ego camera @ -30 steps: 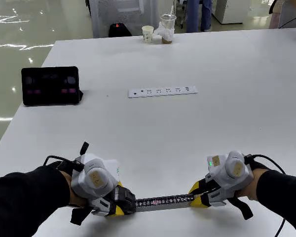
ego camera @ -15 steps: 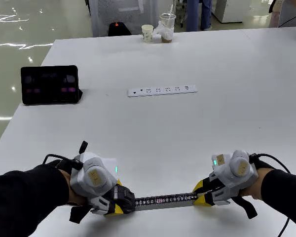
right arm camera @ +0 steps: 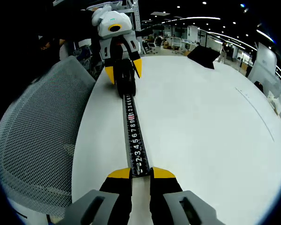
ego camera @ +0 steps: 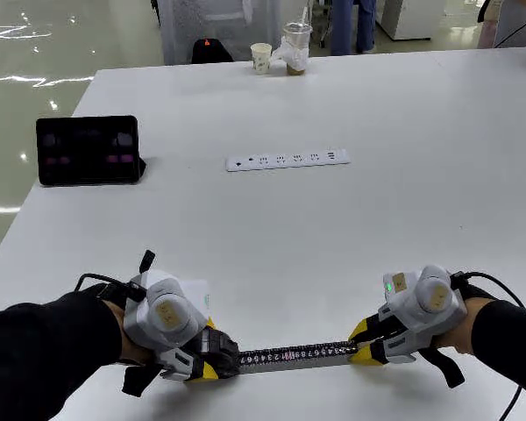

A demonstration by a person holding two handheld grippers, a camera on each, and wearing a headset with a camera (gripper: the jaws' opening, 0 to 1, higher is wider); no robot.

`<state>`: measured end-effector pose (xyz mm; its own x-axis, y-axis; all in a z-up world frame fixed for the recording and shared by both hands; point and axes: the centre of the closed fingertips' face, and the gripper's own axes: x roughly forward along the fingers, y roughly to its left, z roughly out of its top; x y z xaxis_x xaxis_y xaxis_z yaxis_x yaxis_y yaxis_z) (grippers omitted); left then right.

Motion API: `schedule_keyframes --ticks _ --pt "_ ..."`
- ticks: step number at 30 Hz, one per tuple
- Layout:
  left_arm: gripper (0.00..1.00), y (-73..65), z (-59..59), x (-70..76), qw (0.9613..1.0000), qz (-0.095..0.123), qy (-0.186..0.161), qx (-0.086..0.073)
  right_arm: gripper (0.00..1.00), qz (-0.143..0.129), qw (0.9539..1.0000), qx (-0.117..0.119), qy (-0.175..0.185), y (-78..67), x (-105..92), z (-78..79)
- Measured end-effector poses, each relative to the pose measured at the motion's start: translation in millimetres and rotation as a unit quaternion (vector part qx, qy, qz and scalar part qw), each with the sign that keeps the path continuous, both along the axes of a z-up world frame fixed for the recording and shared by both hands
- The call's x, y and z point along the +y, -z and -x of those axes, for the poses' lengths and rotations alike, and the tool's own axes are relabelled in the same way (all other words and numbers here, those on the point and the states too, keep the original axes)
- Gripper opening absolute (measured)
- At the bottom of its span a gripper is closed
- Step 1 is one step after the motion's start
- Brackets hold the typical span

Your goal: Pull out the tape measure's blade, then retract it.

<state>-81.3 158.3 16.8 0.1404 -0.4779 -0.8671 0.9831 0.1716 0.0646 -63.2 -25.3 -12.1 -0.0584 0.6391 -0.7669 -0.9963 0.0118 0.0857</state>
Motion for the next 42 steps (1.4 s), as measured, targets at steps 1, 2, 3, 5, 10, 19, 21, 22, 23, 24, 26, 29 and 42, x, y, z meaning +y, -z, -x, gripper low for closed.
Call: schedule_keyframes --ticks 1,2,3,5,10,19,21,22,23,24,26,29,42 --pt "0.32 0.0 0.0 -0.2 1.0 0.0 0.001 0.0 0.11 0.0 1.0 0.0 0.001 0.2 -0.3 0.0" --pt "0.32 0.1 0.1 -0.2 1.0 0.0 0.001 0.0 0.11 -0.001 1.0 0.0 0.001 0.1 -0.6 0.1" --pt "0.32 0.1 0.1 -0.2 1.0 0.0 0.001 0.0 0.11 -0.002 1.0 0.001 0.002 0.1 -0.5 0.3" --pt "0.32 0.1 0.0 -0.2 1.0 0.0 0.001 0.0 0.11 -0.003 1.0 0.002 0.003 0.3 -0.7 0.6" --pt "0.32 0.4 -0.1 -0.2 1.0 0.0 0.001 0.0 0.11 -0.002 1.0 0.001 0.002 0.2 -2.1 0.6" --pt "0.32 -0.2 0.1 -0.9 1.0 0.003 -0.001 0.0 0.11 0.0 1.0 0.001 0.005 0.5 -9.2 -0.3" --pt "0.32 -0.2 0.1 -1.0 1.0 0.004 -0.002 0.0 0.11 0.0 1.0 0.001 0.005 0.5 -9.7 0.0" --pt "0.32 -0.2 0.1 -1.1 1.0 0.004 -0.002 0.0 0.11 0.0 1.0 0.001 0.004 0.4 -10.2 -0.1" --pt "0.32 -0.2 0.3 -1.3 1.0 0.004 -0.001 0.0 0.11 0.0 1.0 0.001 0.004 0.6 -11.1 0.0" --pt "0.32 -0.2 0.4 -1.4 1.0 0.004 -0.002 0.0 0.11 0.0 1.0 0.001 0.004 0.4 -12.2 -0.5" --pt "0.32 0.0 0.2 -1.5 1.0 0.004 -0.002 0.0 0.1 0.0 1.0 0.002 0.005 0.5 -13.9 -0.5" --pt "0.32 0.3 0.3 -1.5 1.0 0.004 -0.002 0.001 0.11 0.002 1.0 0.001 0.007 1.1 -16.9 -1.2" --pt "0.32 -0.1 0.5 -1.9 1.0 0.005 -0.002 0.001 0.1 0.007 0.9999 -0.001 0.008 0.6 -25.7 -2.6"
